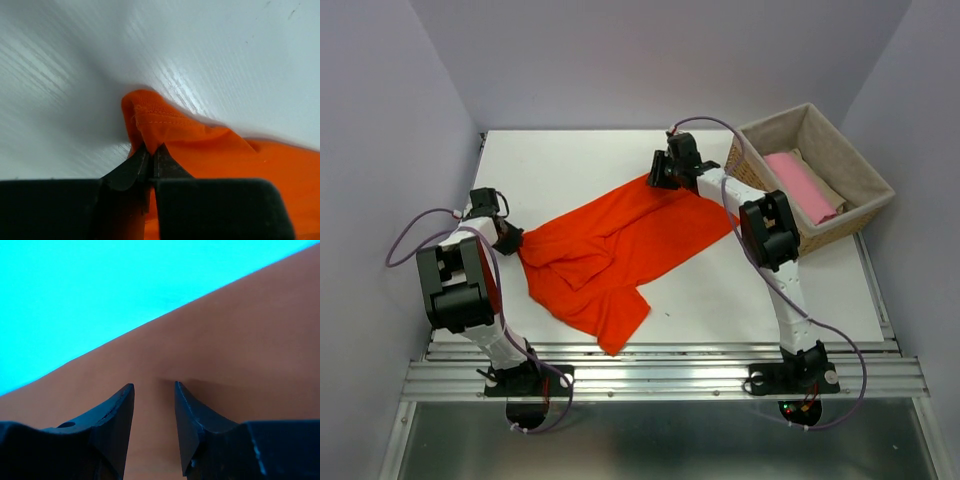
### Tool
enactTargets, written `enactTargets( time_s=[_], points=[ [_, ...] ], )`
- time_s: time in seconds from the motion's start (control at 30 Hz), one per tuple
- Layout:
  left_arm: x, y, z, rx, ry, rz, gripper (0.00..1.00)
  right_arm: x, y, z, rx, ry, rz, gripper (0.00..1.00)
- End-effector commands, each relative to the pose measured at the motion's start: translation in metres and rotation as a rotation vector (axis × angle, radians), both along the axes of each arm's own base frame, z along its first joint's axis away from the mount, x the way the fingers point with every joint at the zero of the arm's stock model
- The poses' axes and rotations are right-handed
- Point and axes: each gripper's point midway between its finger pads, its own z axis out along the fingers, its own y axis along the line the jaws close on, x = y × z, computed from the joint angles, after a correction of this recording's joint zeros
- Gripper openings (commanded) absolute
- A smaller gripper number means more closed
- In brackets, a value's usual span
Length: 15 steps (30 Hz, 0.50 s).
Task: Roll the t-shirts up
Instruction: Fold the T-shirt at the center of the board.
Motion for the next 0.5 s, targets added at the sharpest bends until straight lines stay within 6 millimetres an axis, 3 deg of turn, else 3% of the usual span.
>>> enactTargets(
  time_s=[0.0,0.13,0.3,0.47],
  points=[
    [0.014,0.012,0.004,0.034,-0.017,0.026,0.00,0.029,-0.023,-0.005,0.001,-0.004,-0.053,0.43],
    [0.009,0.016,0.004,0.051,0.008,0.042,0.00,0.049,-0.048,-0.022,-0.031,-0.001,-0.119,0.43],
    [0.000,0.017,0.006,0.055,0.009,0.066,0.00,0.057,-0.067,-0.044,-0.063,0.021,-0.181,0.42],
    [-0.009,0.021,0.004,0.065,0.015,0.110,0.00,0.057,-0.068,-0.054,-0.061,0.039,-0.196,0.42]
  ],
)
